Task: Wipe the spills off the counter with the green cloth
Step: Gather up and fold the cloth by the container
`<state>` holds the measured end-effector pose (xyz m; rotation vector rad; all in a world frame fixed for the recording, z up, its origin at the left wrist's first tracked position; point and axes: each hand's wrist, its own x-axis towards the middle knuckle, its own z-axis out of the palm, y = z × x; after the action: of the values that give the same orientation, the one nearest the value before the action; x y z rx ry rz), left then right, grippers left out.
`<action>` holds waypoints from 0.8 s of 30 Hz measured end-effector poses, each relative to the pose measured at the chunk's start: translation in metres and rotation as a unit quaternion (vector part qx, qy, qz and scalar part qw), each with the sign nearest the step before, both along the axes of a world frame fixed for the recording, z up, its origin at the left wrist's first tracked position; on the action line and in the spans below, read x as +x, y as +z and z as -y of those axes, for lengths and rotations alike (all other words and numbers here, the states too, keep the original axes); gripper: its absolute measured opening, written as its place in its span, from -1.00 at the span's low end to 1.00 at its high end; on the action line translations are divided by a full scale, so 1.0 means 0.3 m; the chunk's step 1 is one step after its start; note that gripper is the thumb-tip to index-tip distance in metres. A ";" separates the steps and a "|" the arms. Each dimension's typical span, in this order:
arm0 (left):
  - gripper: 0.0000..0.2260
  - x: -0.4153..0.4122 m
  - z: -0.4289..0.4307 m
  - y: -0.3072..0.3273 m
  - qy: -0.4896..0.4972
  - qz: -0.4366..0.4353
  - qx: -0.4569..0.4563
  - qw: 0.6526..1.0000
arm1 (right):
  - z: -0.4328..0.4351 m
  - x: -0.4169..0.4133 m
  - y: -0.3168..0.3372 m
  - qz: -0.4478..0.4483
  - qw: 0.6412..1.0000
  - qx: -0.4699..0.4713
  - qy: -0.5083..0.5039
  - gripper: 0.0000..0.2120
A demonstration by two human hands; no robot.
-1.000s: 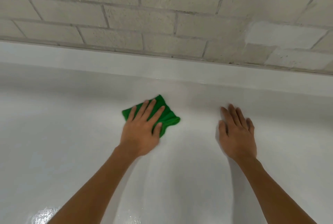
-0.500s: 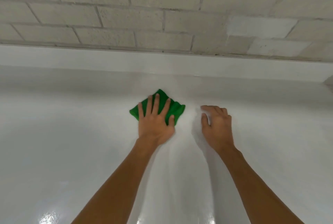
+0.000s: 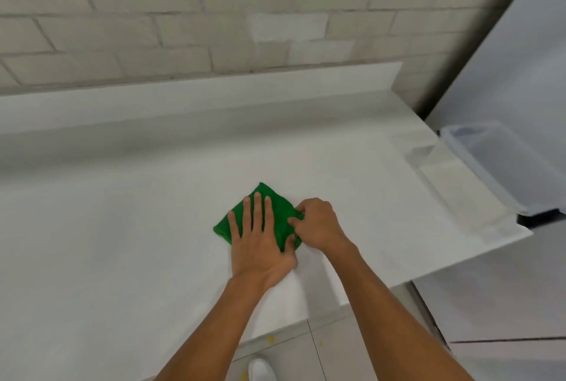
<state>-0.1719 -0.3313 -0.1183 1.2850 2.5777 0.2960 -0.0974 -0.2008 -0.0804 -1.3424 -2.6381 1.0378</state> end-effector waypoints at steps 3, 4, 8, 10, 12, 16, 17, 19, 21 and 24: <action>-0.10 0.065 0.034 0.029 -0.007 0.033 0.003 0.999 | 0.018 0.114 0.029 -0.012 1.000 -0.019 0.005 -0.80; -0.08 0.082 0.042 0.047 -0.008 0.050 0.016 0.999 | 0.022 0.149 0.044 -0.021 0.999 -0.026 0.012 -0.78; -0.13 0.151 0.031 0.165 -0.017 0.123 0.049 0.991 | 0.018 0.308 0.123 -0.028 0.997 -0.049 0.053 -0.73; -0.22 0.167 -0.001 0.229 -0.027 0.154 0.051 0.986 | -0.001 0.372 0.165 -0.035 0.995 -0.064 0.072 -0.77; -0.26 0.196 -0.056 0.292 -0.067 0.187 0.055 0.979 | -0.036 0.452 0.224 -0.050 0.993 -0.073 0.078 -0.86; -0.27 0.254 -0.183 0.384 -0.150 0.260 0.018 0.954 | -0.126 0.585 0.350 -0.061 0.987 -0.094 0.111 -0.95; -0.30 0.277 -0.218 0.408 -0.167 0.270 0.013 0.948 | -0.159 0.619 0.384 -0.060 0.986 -0.094 0.123 -0.95; -0.40 0.341 -0.299 0.462 -0.192 0.268 0.009 0.944 | -0.243 0.697 0.458 -0.056 0.984 -0.084 0.146 -0.94; -0.53 0.378 -0.365 0.510 -0.196 0.259 0.020 0.946 | -0.325 0.759 0.529 -0.069 0.982 -0.073 0.161 -0.93; -0.72 0.431 -0.471 0.583 -0.188 0.250 0.069 0.947 | -0.472 0.856 0.640 -0.104 0.977 -0.056 0.177 -0.91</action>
<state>-0.0426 -0.1900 0.0567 1.4853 1.8779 0.6405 0.1595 -0.0591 0.1116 -0.7358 -2.7469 1.2984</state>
